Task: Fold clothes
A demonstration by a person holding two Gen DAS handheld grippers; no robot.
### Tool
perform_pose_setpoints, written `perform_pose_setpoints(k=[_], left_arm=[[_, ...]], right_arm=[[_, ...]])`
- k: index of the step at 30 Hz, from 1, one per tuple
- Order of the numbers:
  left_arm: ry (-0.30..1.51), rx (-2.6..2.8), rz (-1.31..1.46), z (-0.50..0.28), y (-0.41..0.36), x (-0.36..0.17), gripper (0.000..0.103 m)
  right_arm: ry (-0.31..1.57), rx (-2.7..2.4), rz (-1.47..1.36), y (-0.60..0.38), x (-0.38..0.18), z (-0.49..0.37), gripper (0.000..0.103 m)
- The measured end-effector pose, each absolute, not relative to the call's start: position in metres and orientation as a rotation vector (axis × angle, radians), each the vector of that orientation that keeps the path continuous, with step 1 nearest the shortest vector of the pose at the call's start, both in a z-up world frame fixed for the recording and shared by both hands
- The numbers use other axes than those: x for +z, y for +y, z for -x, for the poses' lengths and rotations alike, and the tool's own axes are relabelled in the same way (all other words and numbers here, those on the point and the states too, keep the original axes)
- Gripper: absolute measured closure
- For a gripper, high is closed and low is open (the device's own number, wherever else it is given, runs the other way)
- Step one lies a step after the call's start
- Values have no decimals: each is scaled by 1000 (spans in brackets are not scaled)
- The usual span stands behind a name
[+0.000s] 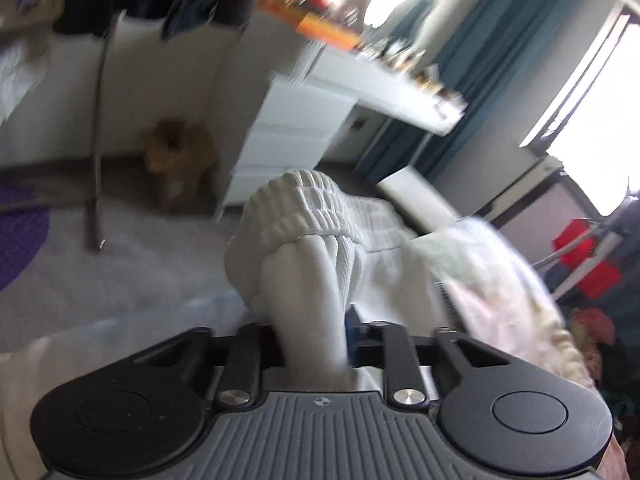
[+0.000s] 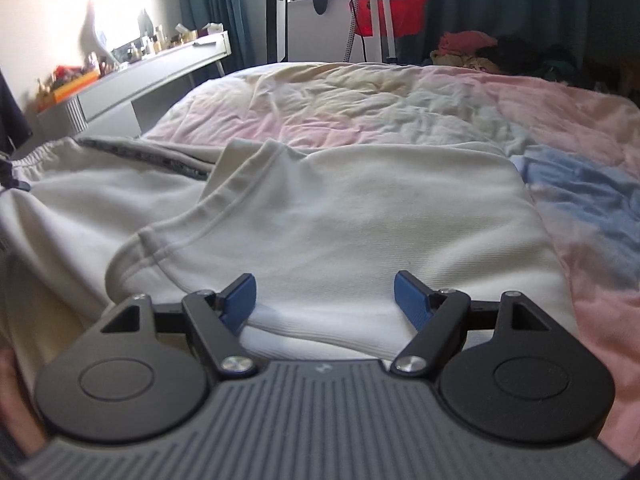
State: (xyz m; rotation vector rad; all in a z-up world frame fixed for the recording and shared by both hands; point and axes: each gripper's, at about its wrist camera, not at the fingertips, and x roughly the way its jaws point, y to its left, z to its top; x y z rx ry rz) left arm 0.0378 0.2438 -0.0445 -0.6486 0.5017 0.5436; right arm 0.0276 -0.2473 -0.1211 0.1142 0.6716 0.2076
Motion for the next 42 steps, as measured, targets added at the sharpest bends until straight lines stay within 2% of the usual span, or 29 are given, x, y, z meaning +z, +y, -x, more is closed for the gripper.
perform_pose_setpoints(k=[9, 15, 21, 30, 31, 32, 33, 34, 36, 38, 39, 40, 42], left_arm=[[228, 307, 442, -8, 109, 61, 90], [105, 198, 384, -9, -13, 79, 90], [49, 81, 316, -13, -141, 37, 90], [265, -101, 83, -47, -260, -86, 89], [289, -121, 57, -50, -273, -100, 86], [309, -138, 32, -54, -282, -110, 74], [317, -144, 13, -57, -277, -110, 58], [329, -150, -5, -59, -273, -111, 51], [391, -160, -15, -67, -252, -114, 24], [432, -218, -14, -66, -223, -119, 17], [432, -255, -19, -60, -209, -121, 8], [429, -275, -32, -56, -196, -121, 4], [438, -306, -50, -43, -172, -120, 2]], right_arm=[[556, 107, -285, -298, -86, -6, 26], [458, -32, -377, -349, -67, 10, 26], [373, -116, -477, -404, -55, 17, 26], [340, -151, -657, -463, -66, 31, 23], [339, -144, -667, -465, -67, 30, 23], [339, -138, -677, -467, -68, 29, 23], [338, -131, -687, -469, -69, 28, 23], [348, -114, -689, -468, -70, 26, 23], [375, -49, -718, -464, -73, 19, 23], [382, 28, -769, -458, -78, 15, 23], [385, 68, -795, -456, -80, 13, 23], [396, 97, -809, -451, -83, 10, 23], [419, 139, -827, -441, -87, 6, 23]])
